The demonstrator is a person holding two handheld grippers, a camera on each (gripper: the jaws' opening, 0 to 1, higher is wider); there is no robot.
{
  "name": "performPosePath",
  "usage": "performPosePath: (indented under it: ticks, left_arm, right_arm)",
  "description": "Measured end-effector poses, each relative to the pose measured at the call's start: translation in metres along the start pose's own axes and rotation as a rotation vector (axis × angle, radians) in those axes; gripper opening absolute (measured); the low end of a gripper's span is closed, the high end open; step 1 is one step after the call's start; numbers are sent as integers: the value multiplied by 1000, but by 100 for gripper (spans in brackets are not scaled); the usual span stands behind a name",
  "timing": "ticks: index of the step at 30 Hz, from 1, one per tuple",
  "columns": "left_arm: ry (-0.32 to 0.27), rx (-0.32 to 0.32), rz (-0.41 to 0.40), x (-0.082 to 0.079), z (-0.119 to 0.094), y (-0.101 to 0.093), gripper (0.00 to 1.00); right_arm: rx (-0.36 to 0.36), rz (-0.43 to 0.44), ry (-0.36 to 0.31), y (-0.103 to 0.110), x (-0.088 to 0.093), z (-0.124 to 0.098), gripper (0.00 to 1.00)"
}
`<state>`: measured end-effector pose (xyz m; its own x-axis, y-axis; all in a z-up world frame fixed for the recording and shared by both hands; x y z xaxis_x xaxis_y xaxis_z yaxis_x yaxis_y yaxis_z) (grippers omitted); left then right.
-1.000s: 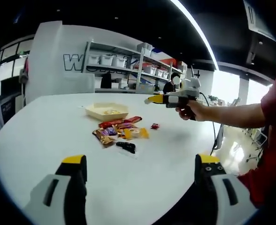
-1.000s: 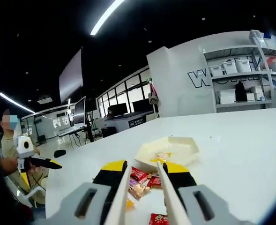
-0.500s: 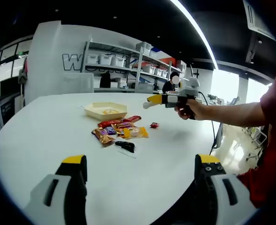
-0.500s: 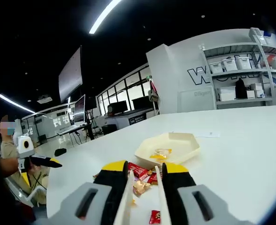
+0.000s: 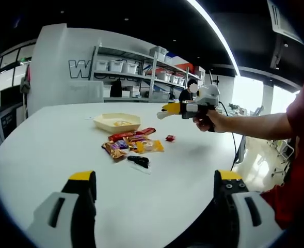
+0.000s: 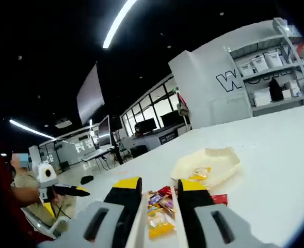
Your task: Place the target food into the container with the food tongs after gripping and lifting it, then release it inside without dropping or visibly crushing the food.
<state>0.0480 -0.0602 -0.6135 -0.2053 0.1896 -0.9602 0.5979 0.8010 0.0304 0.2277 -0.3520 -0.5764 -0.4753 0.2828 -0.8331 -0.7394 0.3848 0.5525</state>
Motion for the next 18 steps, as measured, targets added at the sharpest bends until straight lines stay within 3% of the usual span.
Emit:
performPosePath:
  ticks: [3,8,13,18]
  left_arm:
    - [1,-3,-2,1,0,1,93]
    - [1,5,-3,0,2,-1,93]
    - [2,8,-1,1,3,-1,93]
    - [7,8,-6,3,4,0,92]
  right_arm:
    - [-64,11,-8,7,0,-3,22]
    - [-92,17,5,11,1,-4,22]
    - [-42,-8,60,6,8,-4,23]
    - [-46,-30,119,13,16,-3,22]
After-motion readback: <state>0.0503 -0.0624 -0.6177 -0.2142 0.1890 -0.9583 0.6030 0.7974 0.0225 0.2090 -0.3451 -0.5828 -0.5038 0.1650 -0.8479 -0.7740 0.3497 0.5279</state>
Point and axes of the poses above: the point that each gripper's makers call its tool centre point, and the gripper's own axes: z roughly forward along the fingers, y roughly to its left, x roughly out of its underside, the point moved 10 cm from there along -z, roughly backward along the fingers, and after that the axes turned 10 degrees about z, right-handed, at the moved point
